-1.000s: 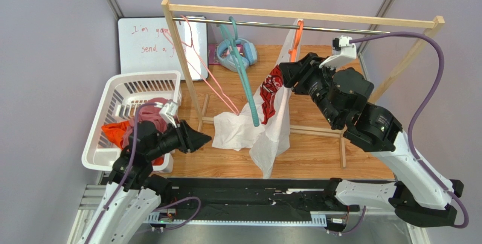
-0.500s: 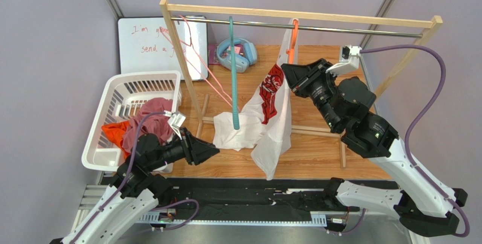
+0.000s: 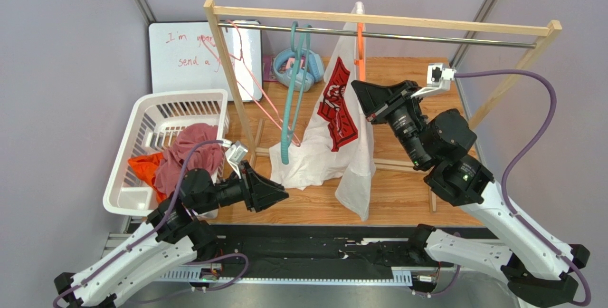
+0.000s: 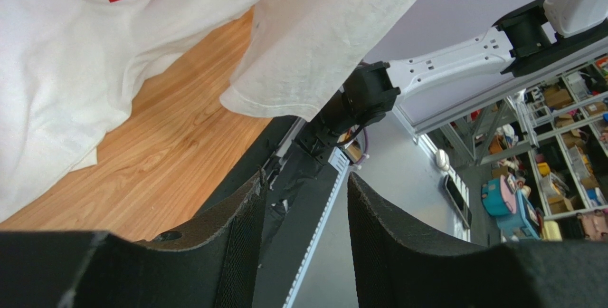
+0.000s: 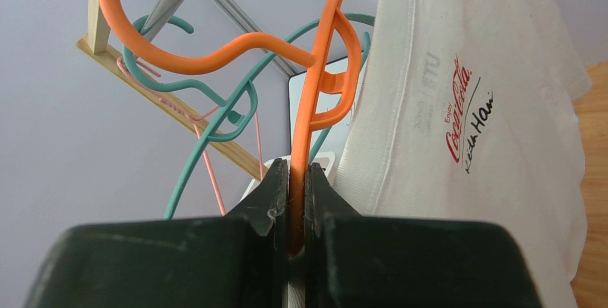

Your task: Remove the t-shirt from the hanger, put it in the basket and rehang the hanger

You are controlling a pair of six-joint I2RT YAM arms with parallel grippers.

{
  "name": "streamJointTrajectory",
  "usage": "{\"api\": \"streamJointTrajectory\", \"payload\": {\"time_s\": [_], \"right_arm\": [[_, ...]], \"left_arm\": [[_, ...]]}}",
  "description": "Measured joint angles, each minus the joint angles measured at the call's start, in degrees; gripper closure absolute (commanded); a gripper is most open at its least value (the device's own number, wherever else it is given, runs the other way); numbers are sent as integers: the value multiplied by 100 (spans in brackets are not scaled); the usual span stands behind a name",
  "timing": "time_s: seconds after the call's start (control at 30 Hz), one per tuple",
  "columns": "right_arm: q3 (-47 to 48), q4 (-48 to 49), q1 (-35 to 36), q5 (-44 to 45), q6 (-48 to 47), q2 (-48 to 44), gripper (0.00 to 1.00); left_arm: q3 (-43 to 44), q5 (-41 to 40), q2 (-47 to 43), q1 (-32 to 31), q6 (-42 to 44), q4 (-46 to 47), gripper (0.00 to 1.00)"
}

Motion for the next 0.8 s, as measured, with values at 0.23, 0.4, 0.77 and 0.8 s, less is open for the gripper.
{"api": "streamJointTrajectory", "payload": {"time_s": [0.23,0.4,0.77,0.8], "right_arm": [[-903,1318,-111,-660,-544,-227,100],[-1233,1829,-114,-1095,-846,-444,100],[-1147,1843,-118,-1303,-874,-573,100],[-1108,1659,-118,-1220,-748,-601,100]], "left_arm": [[0,-166,348,-378,52,173,48],[0,-302,463,-669,105,319,44],[4,-758,1067,-1314,293,560,37],[24,-914,1106,-1427,348,560,36]]}}
